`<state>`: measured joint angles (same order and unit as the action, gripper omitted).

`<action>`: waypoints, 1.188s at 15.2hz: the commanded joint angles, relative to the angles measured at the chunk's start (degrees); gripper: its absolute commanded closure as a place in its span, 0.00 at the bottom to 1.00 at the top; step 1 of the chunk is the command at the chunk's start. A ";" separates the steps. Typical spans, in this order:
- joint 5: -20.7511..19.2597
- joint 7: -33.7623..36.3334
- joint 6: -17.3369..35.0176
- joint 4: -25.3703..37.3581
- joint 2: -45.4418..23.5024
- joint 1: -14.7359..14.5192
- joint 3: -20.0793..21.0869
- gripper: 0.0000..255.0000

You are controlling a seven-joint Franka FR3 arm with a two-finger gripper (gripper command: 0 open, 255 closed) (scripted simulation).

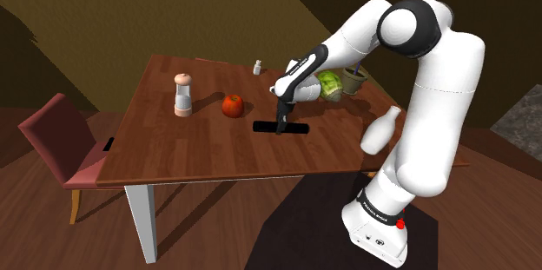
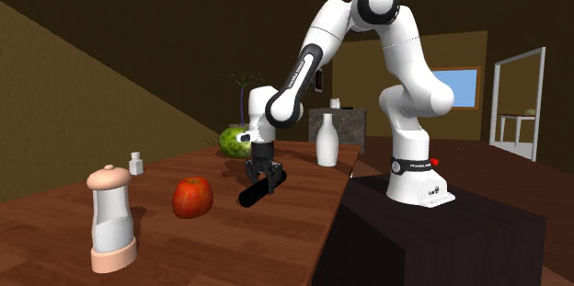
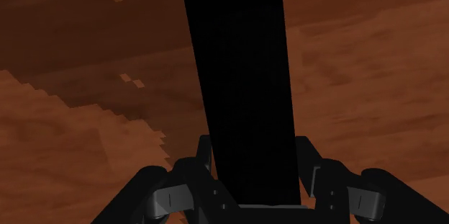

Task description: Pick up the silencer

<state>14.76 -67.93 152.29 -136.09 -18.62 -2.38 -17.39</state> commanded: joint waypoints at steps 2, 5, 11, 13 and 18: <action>0.02 0.02 0.02 -0.02 -0.06 0.01 0.00 1.00; -0.05 0.09 -0.01 -0.09 0.06 -0.04 -0.04 1.00; -3.49 2.62 -3.95 -0.50 4.69 -1.42 -2.03 1.00; -4.63 3.45 -5.31 -0.52 6.20 -1.76 -2.56 1.00; -7.33 5.42 -8.84 -0.32 9.84 -2.40 -3.57 1.00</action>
<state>8.04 -62.94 144.12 -136.29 -9.66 -4.64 -20.74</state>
